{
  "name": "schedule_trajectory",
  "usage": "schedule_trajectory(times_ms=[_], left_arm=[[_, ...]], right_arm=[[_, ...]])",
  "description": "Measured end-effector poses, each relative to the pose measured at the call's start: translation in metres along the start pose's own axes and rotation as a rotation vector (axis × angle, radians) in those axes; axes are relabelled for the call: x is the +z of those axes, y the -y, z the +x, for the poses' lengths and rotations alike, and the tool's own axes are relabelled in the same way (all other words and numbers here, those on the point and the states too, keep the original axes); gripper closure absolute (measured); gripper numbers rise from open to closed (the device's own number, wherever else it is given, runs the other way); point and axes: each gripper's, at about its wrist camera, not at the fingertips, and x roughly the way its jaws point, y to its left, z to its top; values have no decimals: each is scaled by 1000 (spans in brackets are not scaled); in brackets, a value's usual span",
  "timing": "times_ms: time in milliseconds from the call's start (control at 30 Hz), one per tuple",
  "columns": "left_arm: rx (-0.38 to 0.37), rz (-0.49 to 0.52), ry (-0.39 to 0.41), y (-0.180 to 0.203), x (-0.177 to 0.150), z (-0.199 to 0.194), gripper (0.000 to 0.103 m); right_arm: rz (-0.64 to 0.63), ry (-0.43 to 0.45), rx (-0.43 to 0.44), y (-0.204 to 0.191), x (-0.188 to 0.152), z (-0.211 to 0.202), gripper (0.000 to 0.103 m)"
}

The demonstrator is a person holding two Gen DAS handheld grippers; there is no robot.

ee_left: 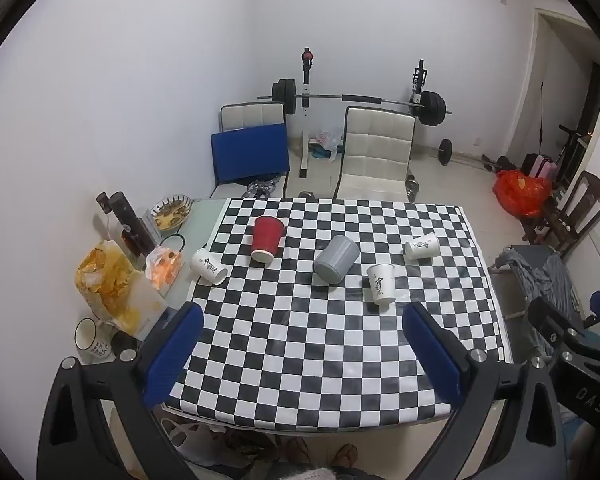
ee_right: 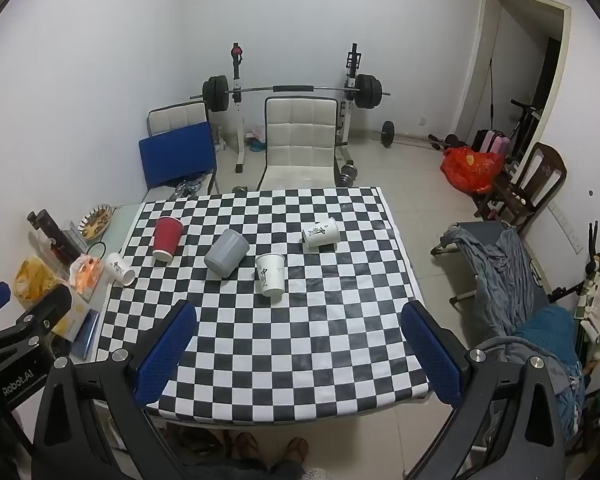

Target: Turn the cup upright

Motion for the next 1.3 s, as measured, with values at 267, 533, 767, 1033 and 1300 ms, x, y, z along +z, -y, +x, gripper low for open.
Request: schedule_trajectory(times_ms=[267,533,767,1033,1300], left_arm=[[7,1,11,1,0,1,1],[-5,4,7,8,5,-4,1],[-7,2,1,11,8,-4,1],[-10,1,5,9,12,-6,1],[-14,2,9,4,16,-2,1]], right_arm=[[2,10,3,4,-1,1,0],[7,9,2,11,2,0,0],[7,13,-2,13,3,3,0],[5,19,-3,3,10,1,0],[0,23,-1,1,13,0,0]])
